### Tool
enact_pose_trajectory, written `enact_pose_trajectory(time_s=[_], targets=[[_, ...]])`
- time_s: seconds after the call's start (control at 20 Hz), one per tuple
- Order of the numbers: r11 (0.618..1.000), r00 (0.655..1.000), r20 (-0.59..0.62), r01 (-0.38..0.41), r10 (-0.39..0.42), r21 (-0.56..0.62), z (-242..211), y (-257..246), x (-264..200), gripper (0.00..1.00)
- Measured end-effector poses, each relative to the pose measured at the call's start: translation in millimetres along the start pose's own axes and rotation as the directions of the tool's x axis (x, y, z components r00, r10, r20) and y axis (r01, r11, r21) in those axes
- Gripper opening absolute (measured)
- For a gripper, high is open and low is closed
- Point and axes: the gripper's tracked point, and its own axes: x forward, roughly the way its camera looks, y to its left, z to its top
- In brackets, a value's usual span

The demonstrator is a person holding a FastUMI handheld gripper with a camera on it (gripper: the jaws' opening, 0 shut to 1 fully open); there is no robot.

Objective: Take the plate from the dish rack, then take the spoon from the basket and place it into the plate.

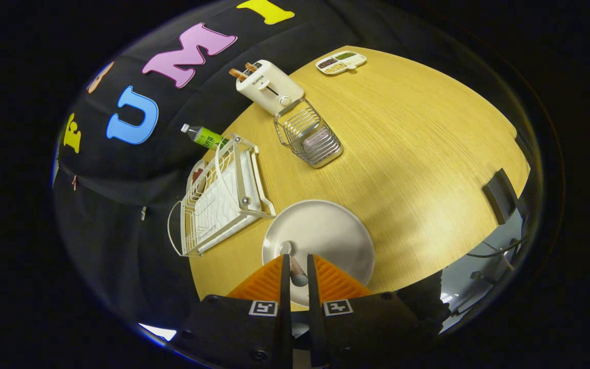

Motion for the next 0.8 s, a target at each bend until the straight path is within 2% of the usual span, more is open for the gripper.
enact_pose_trajectory(time_s=[0.1, 0.25, 0.45, 0.6, 0.7, 0.8], targets=[[1.0, 1.0, -0.012, 0.013, -0.013, -0.003, -5.3, -7.6, 0.1, 0.25], [0.999, 0.999, -0.003, 0.05, -0.05, -0.02, -4.4, -17.9, 1.1, 0.53], [0.997, 0.997, 0.025, 0.07, -0.069, -0.039, -0.1, -23.0, -7.2, 0.8], [0.996, 0.997, 0.053, 0.051, -0.047, -0.079, 6.6, -15.1, -13.9, 0.83], [0.991, 0.996, 0.085, 0.036, -0.025, -0.129, 14.4, -6.9, -18.6, 0.92], [0.982, 0.992, 0.123, 0.028, -0.005, -0.187, 23.2, 3.6, -24.2, 0.92]])
